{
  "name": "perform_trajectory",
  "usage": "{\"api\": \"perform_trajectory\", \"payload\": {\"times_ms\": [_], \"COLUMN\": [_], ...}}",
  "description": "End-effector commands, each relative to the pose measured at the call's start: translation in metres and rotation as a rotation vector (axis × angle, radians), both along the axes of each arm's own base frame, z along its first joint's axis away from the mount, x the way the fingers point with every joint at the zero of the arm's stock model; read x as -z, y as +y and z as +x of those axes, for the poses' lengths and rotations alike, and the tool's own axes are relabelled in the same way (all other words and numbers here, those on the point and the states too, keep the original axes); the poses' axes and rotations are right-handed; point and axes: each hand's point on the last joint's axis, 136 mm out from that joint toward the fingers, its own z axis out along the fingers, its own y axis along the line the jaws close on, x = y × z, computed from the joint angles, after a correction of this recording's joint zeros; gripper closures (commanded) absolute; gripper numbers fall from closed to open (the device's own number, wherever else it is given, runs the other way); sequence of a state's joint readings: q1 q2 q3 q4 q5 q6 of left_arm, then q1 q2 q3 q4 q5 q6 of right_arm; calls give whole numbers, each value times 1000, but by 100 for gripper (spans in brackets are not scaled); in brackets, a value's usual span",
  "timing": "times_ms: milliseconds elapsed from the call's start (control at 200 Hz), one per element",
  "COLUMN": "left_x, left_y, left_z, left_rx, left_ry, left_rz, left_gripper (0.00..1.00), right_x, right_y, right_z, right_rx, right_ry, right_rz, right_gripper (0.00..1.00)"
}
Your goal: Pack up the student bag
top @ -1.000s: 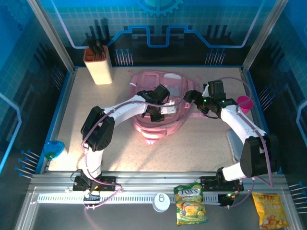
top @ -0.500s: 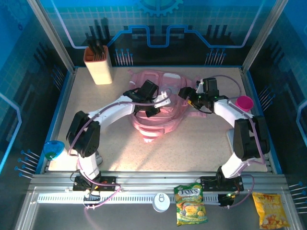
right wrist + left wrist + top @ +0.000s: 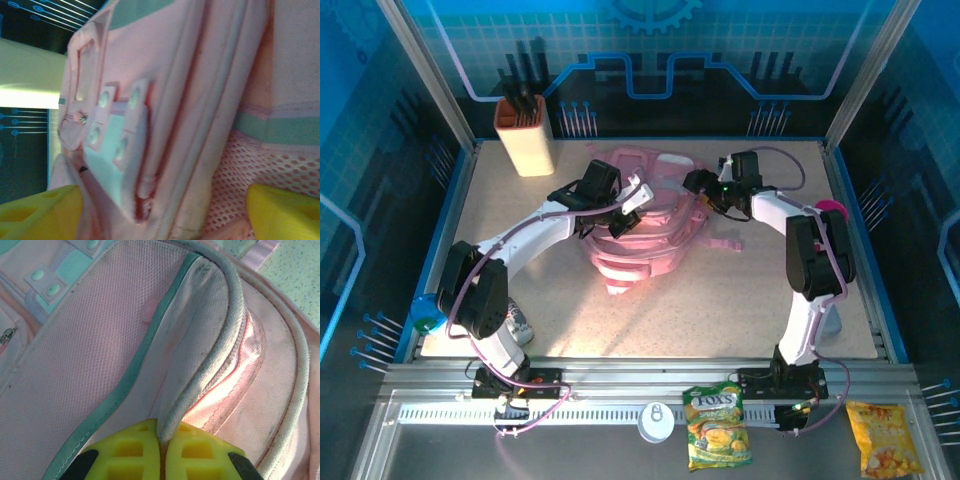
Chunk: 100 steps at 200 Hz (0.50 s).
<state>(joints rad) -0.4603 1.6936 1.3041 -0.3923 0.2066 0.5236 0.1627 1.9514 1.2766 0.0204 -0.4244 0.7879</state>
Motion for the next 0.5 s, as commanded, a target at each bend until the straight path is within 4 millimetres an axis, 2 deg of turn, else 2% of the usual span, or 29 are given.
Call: {"api": "perform_trajectory", "payload": {"times_ms": [0,95,285,495], "left_x": [-45,-45,-39,-37], "left_y": [-5,-1,4,13], "left_z": [6,8,8,8], "left_rx": [-15,-24,-23,-29], "left_ry": [-76,-66,-47,-5], "left_rz": [-132,-143,-126,-131], "left_gripper": [99,99,99,96], "right_x": [4,-5,-28,-30], "right_y": [11,22,26,22], "right_z": [1,-6,-15,-26], "right_rx": [-55,-112,-142,-138], "right_ry": [-6,-64,-149,-156], "right_rz": [29,101,191,170], "right_gripper": [16,19,22,28]}}
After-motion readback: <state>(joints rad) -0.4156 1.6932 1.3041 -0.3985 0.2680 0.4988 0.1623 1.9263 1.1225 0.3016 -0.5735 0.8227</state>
